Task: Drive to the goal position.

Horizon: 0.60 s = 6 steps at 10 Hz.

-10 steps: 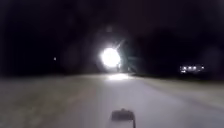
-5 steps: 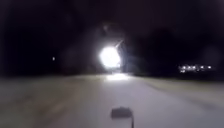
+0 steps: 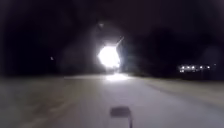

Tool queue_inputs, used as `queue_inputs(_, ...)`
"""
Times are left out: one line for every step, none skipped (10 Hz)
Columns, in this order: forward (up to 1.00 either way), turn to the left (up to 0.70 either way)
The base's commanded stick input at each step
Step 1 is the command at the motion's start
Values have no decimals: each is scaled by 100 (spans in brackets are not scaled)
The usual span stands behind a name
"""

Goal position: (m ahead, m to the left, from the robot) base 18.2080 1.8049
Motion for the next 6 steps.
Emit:
queue_inputs(100,0)
queue_inputs(100,0)
queue_inputs(100,0)
queue_inputs(100,0)
queue_inputs(100,0)
queue_inputs(100,0)
